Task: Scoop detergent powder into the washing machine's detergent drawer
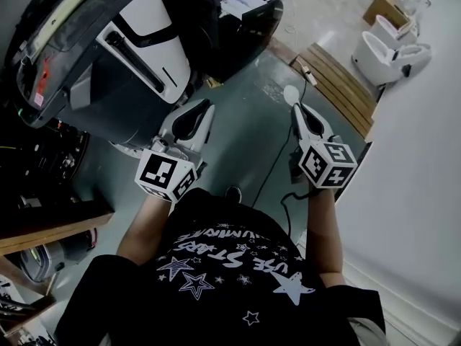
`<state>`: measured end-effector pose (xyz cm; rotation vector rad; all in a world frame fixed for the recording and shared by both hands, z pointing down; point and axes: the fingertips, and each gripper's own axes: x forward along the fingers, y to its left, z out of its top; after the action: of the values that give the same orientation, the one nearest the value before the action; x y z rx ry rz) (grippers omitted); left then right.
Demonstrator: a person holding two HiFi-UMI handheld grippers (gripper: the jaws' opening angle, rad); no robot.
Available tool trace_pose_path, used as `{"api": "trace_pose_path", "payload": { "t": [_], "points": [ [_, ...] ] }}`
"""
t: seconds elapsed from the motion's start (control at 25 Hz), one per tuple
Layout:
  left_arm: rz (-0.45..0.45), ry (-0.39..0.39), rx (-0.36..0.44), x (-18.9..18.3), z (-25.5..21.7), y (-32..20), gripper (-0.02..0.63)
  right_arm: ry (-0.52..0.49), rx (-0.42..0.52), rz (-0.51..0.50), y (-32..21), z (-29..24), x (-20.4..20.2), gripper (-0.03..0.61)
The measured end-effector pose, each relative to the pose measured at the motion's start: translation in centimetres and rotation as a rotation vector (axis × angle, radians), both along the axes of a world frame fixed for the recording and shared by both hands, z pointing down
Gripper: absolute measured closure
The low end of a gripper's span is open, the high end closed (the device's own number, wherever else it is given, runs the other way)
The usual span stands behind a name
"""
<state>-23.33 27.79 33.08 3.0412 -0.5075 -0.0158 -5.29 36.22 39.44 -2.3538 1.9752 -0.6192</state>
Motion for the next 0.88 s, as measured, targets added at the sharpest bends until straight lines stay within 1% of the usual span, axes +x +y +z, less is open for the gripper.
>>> {"api": "trace_pose_path", "payload": {
  "t": [0.28, 0.48, 0.68, 0.88],
  "points": [
    [-0.017, -0.04, -0.024, 1.8, 1.3, -2.3, 0.585, -0.019, -0.006, -0.026, -2.4, 0.6, 1.8, 0.543],
    [-0.012, -0.06, -0.041, 3.9, 2.9, -5.2, 0.591, -0.024, -0.023, -0.022, -4.8, 1.7, 3.4, 0.543],
    [-0.003, -0.065, -0.045, 7.2, 3.7, -10.3, 0.603, -0.011, -0.037, -0.021, -9.6, 1.7, 6.6, 0.543],
    [-0.001, -0.058, -0.043, 11.2, 3.7, -17.0, 0.604, 0.004, -0.049, -0.024, -16.2, 1.1, 10.6, 0.543]
  ]
}}
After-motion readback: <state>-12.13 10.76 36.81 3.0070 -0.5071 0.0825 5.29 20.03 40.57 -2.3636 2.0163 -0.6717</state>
